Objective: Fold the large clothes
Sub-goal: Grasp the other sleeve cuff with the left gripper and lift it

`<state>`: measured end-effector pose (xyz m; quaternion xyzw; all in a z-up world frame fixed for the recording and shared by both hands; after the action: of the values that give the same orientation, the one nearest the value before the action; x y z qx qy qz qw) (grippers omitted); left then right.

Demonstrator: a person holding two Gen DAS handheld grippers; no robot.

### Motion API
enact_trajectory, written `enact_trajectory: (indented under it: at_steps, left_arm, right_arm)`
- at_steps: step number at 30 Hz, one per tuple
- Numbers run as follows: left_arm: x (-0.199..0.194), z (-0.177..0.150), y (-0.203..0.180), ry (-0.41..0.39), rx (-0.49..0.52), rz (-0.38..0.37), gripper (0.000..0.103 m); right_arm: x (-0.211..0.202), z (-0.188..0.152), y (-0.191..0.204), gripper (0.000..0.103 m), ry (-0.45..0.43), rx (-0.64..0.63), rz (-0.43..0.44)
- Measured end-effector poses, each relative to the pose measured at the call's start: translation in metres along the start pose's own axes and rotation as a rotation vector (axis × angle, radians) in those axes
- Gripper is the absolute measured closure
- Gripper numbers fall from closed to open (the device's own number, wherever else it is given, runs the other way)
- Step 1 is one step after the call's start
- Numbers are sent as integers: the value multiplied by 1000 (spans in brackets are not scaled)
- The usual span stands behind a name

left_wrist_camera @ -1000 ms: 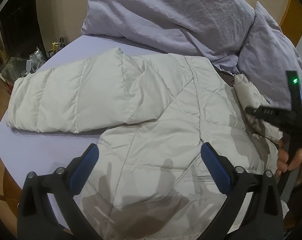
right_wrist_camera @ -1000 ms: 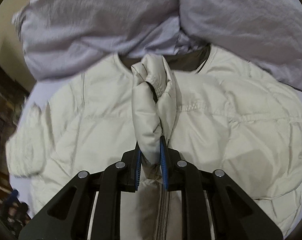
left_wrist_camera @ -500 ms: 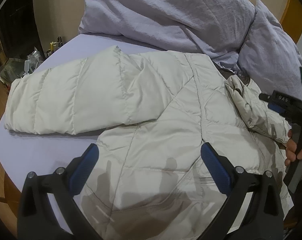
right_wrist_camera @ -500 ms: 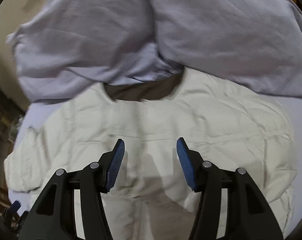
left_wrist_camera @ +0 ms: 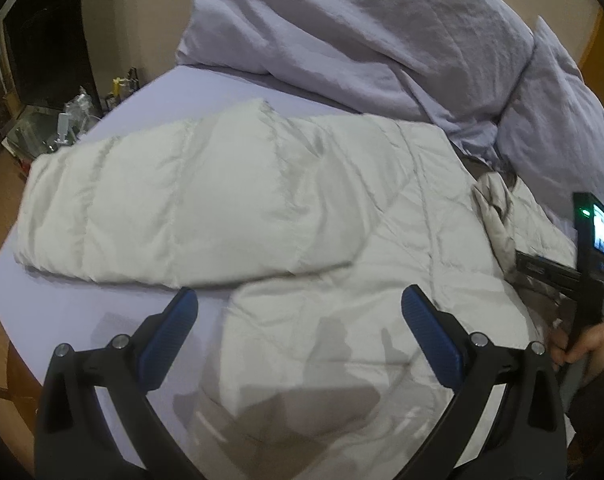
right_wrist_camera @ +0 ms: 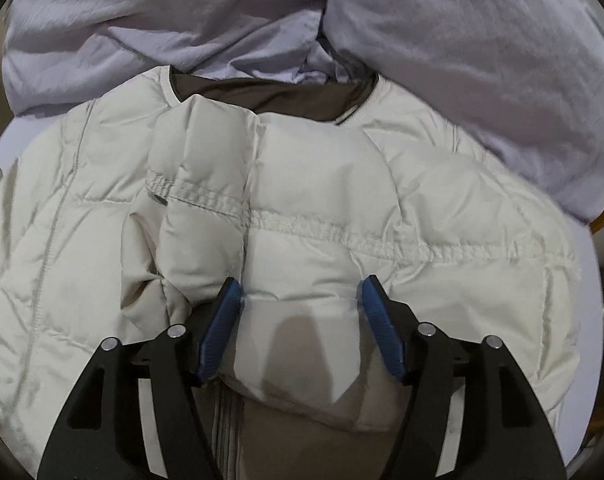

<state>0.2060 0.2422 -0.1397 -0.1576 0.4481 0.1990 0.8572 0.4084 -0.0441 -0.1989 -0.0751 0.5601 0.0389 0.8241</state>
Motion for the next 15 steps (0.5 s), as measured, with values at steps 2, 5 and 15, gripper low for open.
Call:
enact_trajectory:
  at_steps: [2, 5, 15]
  left_arm:
    - [-1, 6, 16, -9, -7, 29, 2]
    - [0, 12, 46, -11, -36, 76, 2]
    - [6, 22, 171, -8, -134, 253, 2]
  right_arm:
    - [-6, -3, -2, 29, -2, 19, 30]
    - [-17, -10, -3, 24, -11, 30, 65]
    - [-49, -24, -9, 20, -34, 38, 140]
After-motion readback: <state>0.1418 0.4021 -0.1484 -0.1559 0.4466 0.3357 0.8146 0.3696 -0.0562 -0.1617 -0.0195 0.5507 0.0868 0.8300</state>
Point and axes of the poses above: each gripper's, at about its wrist camera, not at the fingertips, and x roughly the way its jaws point, y to its left, z to its top, the point moved 9 cm from there along x, roughly the way its jaws point, and after that the axes turned 7 degrees about x, right-handed, at the moved point
